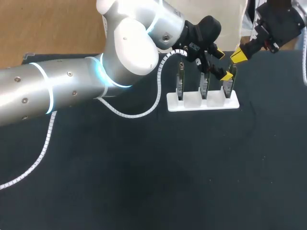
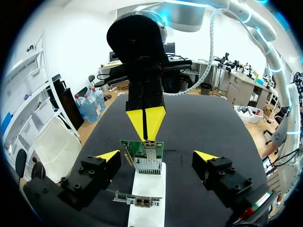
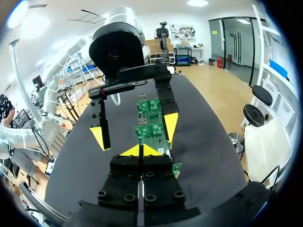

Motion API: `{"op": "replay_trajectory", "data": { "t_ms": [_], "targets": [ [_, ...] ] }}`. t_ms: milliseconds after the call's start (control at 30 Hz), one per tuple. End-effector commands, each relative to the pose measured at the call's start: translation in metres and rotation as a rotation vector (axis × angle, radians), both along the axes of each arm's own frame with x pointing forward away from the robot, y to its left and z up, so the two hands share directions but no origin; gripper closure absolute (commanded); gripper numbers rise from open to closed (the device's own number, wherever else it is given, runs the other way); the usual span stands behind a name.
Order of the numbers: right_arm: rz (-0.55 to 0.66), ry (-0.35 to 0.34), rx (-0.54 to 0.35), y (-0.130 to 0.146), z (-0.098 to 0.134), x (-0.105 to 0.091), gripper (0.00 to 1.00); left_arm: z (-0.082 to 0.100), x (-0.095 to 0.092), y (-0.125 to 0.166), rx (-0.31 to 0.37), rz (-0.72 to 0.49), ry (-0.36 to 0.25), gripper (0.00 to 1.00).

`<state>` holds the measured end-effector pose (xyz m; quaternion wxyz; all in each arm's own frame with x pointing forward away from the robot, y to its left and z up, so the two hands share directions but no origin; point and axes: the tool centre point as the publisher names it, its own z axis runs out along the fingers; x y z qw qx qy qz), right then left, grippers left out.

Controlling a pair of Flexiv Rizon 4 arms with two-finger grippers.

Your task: Pick up the optical module with the left hand, and insert it into the network port with the right hand.

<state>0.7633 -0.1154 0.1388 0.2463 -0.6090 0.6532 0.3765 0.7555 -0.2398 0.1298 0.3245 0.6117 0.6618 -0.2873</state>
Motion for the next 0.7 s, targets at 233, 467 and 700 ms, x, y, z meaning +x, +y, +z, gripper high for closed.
{"op": "replay_trajectory", "data": {
  "t_ms": [233, 467, 700],
  "targets": [
    [0.002, 0.011, 0.007, 0.000, -0.022, 0.002, 1.00, 0.001, 0.002, -0.001, 0.008, 0.000, 0.004, 0.00],
    [0.006, -0.006, 0.022, 0.003, -0.015, 0.002, 1.00, 0.001, 0.002, -0.001, 0.008, 0.000, 0.004, 0.00],
    [0.028, -0.088, 0.048, 0.007, 0.014, 0.002, 1.00, 0.001, 0.002, -0.001, 0.008, 0.000, 0.004, 0.00]
  ]
}}
